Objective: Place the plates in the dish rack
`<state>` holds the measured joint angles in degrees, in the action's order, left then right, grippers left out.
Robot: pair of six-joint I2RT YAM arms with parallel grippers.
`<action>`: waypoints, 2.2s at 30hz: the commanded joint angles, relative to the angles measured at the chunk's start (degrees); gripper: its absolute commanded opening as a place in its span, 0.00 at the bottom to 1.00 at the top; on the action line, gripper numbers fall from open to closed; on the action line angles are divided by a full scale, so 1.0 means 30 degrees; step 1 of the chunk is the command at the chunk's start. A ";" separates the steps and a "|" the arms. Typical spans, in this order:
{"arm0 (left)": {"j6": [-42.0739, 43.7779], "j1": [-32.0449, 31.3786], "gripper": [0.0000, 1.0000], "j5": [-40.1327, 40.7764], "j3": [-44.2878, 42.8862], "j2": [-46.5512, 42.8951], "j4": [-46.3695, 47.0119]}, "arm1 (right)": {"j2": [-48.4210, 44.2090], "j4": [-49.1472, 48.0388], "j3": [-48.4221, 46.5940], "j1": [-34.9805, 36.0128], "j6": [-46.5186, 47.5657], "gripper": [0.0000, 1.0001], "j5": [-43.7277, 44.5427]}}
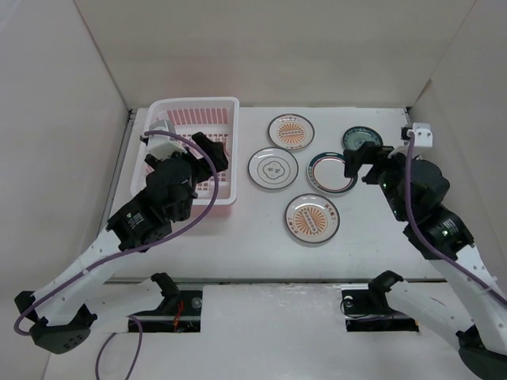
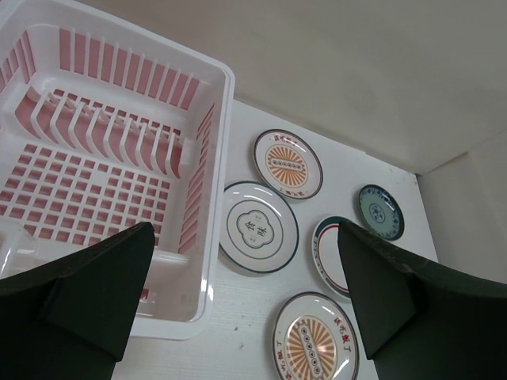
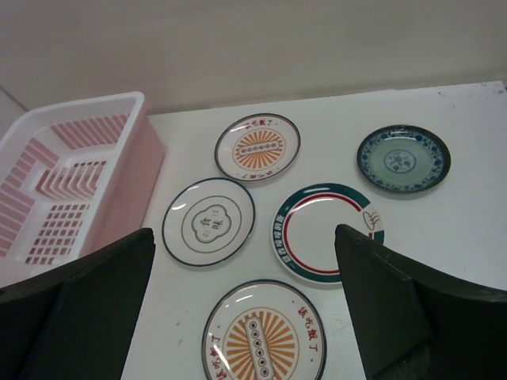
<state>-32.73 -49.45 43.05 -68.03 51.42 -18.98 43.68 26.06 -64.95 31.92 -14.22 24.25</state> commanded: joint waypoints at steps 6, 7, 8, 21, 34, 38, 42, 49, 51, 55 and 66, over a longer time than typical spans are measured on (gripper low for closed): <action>-0.0836 -0.0098 1.00 -0.1073 0.0116 0.0613 0.0029 | 0.4623 -0.7565 0.2544 -0.6383 -0.2640 1.00 -0.6139; -0.0838 -0.0098 1.00 -0.1455 0.0118 0.0614 0.0290 | 0.5209 -0.8445 0.2867 -0.8162 -0.3021 1.00 -0.7890; -0.0838 -0.0098 1.00 -0.1922 0.0437 0.0614 0.0466 | 0.5766 -0.9208 0.3305 -0.8934 -0.3372 1.00 -0.8546; -0.0428 -0.0274 1.00 -0.5148 0.2928 0.0207 0.2576 | 1.4498 -1.4372 0.4628 -1.3890 -0.6013 0.99 -1.0283; 0.0100 -0.1531 1.00 -0.5155 0.3341 -0.0763 0.2697 | 2.0594 -1.5192 0.1759 -1.5504 -0.7390 0.90 -1.2241; 0.0100 -0.2206 1.00 -0.4422 0.3167 -0.0763 0.2521 | 2.1619 -1.4022 0.0558 -1.5678 -0.7769 0.89 -1.2244; 0.0275 -0.2383 1.00 -0.4242 0.3165 -0.0763 0.2519 | 2.2615 -1.2910 -0.0701 -1.5680 -0.8122 0.89 -1.2068; 0.0275 -0.2383 1.00 -0.4242 0.2784 -0.0587 0.2343 | 2.3934 -1.0127 -0.3338 -1.5680 -0.8122 0.87 -1.1602; 0.0275 -0.2383 1.00 -0.4242 0.2784 -0.0763 0.2343 | 2.4141 -0.8752 -0.4246 -1.5680 -0.8122 0.87 -1.1394; 0.0275 -0.2383 1.00 -0.4242 0.2608 -0.0938 0.2343 | 2.4610 -0.7079 -0.5419 -1.5680 -0.8122 0.85 -1.1394; 0.0275 -0.2383 1.00 -0.3333 0.2257 -0.1817 0.1933 | 2.5635 -0.3300 -0.7823 -1.5856 -0.7214 0.82 -1.0898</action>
<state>-32.77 -56.25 31.55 -58.65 47.83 -14.44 120.46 11.77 -85.54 -15.31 -37.30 -10.02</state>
